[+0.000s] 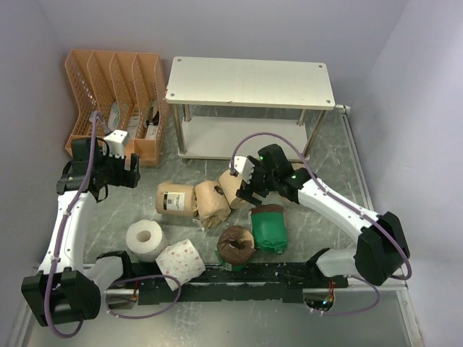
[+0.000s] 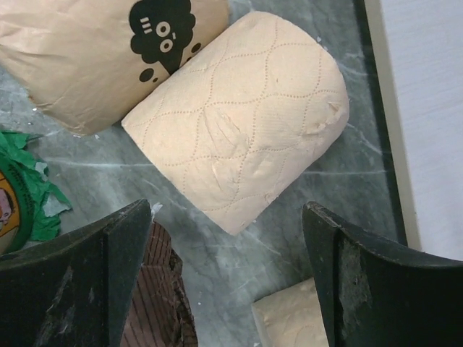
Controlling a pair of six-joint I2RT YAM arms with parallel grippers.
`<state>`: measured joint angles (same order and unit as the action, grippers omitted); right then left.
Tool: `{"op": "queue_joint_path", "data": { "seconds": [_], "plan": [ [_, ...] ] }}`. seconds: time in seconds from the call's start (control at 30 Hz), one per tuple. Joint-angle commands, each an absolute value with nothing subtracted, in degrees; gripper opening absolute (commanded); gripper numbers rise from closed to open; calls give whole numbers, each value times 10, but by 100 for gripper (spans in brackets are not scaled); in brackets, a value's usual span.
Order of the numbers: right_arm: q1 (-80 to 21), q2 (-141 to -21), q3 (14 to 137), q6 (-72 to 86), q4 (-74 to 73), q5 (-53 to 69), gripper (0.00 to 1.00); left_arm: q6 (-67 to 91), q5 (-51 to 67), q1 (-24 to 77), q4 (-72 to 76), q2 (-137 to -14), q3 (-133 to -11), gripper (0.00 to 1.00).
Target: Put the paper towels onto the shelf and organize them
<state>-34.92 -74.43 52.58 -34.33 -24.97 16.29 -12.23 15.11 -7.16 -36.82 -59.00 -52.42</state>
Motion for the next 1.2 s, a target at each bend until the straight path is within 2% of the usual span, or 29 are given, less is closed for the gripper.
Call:
{"op": "queue_joint_path", "data": {
  "seconds": [0.0, 0.13, 0.23, 0.3, 0.33, 0.37, 0.4, 0.53, 0.73, 0.87, 0.93, 1.03, 1.17],
  "plan": [
    [-357, -770, 532, -325, -212, 138, 85, -130, 174, -81, -370, -567, -516, 97],
    [-360, -794, 538, -311, -179, 119, 79, -132, 174, -85, -367, -552, -513, 97],
    [-365, -813, 541, -309, -161, 104, 67, -134, 178, -86, -367, -551, -512, 97],
    [-368, -824, 546, -306, -158, 99, 49, -135, 180, -85, -367, -554, -512, 97],
    [-369, -830, 550, -305, -160, 98, 35, -135, 180, -86, -368, -557, -513, 97],
    [-370, -835, 553, -302, -160, 96, 10, -136, 180, -86, -368, -559, -513, 97],
    [-371, -838, 556, -296, -158, 89, 0, -137, 182, -86, -370, -561, -513, 97],
    [-372, -822, 548, -277, -149, 99, 0, -137, 182, -86, -370, -564, -514, 97],
    [-370, -735, 533, -194, -155, 151, 0, -137, 183, -86, -370, -565, -514, 97],
    [-335, -660, 531, 0, -134, 71, 0, -137, 184, -86, -370, -570, -514, 97],
    [-327, -667, 567, 55, -188, 41, 0, -137, 185, -86, -368, -574, -511, 97],
    [-315, -680, 612, 11, -226, 184, 0, -140, 194, -86, -370, -583, -509, 97],
    [-315, -669, 614, 47, -204, 195, 0, -144, 189, -86, -374, -583, -512, 97]
  ]
}}
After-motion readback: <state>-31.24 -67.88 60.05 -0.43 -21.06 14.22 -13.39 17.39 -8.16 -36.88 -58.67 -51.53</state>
